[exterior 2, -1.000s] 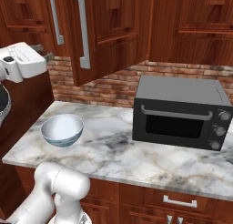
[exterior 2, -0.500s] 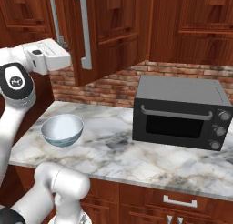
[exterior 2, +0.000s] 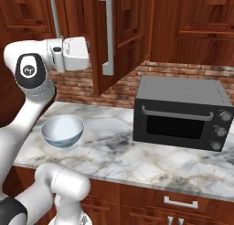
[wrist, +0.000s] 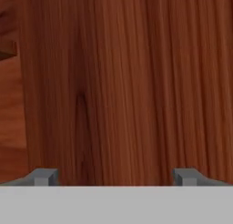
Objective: Open the cabinet. Pick the tangerine and kiwi from the cabinet and place them into the bowl. Then close the cabinet.
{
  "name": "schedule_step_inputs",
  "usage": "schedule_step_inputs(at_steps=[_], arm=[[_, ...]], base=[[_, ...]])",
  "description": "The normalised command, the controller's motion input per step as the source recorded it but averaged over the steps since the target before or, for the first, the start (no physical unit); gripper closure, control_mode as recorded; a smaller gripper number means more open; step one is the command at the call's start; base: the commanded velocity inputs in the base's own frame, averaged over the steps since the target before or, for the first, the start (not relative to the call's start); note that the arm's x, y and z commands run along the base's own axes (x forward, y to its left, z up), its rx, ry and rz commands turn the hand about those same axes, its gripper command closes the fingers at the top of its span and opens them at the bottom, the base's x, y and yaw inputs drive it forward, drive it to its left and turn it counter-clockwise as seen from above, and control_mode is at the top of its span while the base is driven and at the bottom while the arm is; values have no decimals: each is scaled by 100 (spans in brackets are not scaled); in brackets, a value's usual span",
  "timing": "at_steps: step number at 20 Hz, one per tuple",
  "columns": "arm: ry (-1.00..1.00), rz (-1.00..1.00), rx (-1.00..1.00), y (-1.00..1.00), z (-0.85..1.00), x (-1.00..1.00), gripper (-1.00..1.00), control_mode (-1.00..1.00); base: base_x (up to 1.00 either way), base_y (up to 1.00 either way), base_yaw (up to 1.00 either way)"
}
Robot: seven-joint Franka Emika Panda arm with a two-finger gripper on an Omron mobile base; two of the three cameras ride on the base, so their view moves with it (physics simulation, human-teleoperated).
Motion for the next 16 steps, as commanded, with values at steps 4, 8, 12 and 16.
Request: schedule_step_inputs(at_steps=[4,8,12,16], arm=[[0,-17,2,-43,0,0,-100,-100],[0,3,-1,23,0,-19,-100,-100],[0,23,-9,79,0,-80,-100,-100],[0,36,-4,57,0,-79,-100,-100]], base=[[0,0,0],[0,0,0],[0,0,0],[0,0,0]])
